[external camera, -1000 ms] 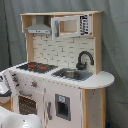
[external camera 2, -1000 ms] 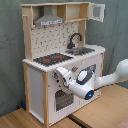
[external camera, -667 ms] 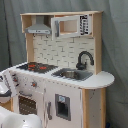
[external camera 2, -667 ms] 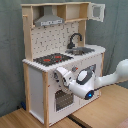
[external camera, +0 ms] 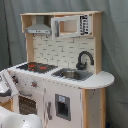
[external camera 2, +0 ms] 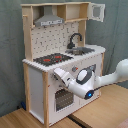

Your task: Play with the kitchen

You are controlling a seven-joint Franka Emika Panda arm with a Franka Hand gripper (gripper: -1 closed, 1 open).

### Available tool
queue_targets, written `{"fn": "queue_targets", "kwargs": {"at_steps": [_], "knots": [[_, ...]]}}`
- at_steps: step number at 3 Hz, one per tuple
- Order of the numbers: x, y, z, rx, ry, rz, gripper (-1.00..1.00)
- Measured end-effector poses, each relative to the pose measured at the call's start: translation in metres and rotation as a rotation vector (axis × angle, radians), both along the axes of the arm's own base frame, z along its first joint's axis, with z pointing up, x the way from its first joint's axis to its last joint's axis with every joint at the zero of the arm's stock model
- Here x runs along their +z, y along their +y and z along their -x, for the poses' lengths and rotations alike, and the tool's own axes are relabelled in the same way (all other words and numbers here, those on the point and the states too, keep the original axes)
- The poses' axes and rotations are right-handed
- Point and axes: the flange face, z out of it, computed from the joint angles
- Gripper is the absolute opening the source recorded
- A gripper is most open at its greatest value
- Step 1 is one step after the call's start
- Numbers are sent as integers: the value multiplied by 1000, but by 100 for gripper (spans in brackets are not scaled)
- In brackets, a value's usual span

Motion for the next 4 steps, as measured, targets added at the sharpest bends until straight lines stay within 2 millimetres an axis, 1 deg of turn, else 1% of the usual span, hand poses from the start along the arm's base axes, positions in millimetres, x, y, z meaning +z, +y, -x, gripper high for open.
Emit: {"fn": "queue_targets", "kwargs": {"at_steps": [4], "knots": [[-4,-1,0,-47,-12,514,-100]]}}
